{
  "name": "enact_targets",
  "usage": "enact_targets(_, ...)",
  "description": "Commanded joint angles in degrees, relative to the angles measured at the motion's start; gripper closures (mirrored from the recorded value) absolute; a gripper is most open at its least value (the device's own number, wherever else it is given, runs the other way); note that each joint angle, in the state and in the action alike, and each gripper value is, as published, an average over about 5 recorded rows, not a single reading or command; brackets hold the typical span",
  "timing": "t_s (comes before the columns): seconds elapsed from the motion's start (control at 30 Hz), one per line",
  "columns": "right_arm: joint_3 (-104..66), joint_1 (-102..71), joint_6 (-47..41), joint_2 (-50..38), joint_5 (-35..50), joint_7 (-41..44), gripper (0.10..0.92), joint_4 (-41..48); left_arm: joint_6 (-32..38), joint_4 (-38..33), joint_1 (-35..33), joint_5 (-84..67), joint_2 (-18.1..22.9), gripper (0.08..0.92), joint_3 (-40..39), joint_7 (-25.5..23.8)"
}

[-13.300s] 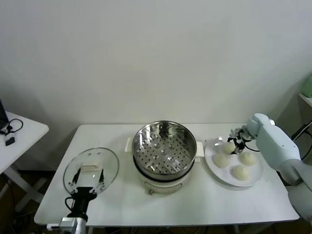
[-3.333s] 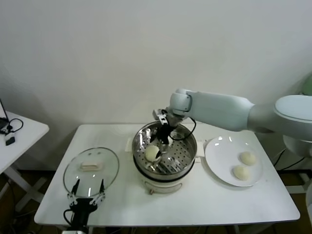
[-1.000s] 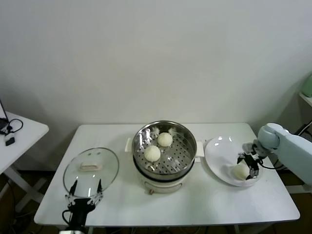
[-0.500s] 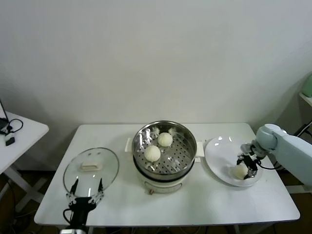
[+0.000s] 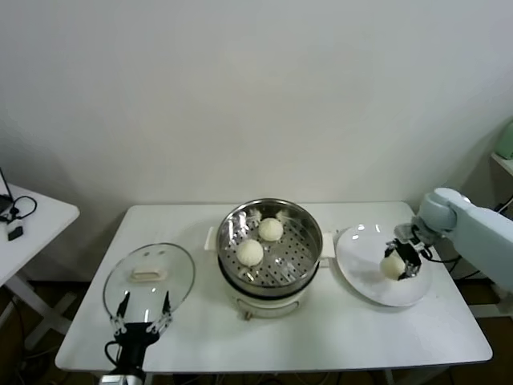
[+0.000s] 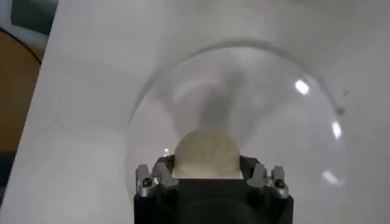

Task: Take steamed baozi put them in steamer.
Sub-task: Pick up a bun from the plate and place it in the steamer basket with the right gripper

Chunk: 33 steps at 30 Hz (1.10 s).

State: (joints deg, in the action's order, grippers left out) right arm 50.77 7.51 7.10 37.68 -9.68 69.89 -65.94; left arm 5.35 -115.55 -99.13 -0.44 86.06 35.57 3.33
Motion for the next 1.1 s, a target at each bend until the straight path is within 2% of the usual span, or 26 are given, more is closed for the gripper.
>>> enact_targets(0.03, 10.39, 22.42, 7.65, 1.50, -0.95, 1.35, 0.323, -14.45, -0.18, 0.08, 0.06, 0.42, -0.11, 0.177, -0.07, -0.08)
enact_targets(0.27, 13.93, 31.95, 13.28, 6.84, -2.87, 1.68, 0.313, -22.55, -0.53, 0.02, 0.33, 1.87, 0.46, 0.177, -1.28, 0.02)
enact_targets(0.57, 12.66, 28.86, 14.02, 14.52, -6.72, 1.70, 0.298, -32.83, -1.02, -0.17, 0.02, 3.27, 0.39, 0.177, -2.70, -0.28)
enact_targets(1.1, 16.10, 20.10, 16.56, 23.25, -11.00, 1.82, 0.297, -32.38, -1.21, -0.38, -0.64, 3.50, 0.25, 0.177, -2.44, -0.21)
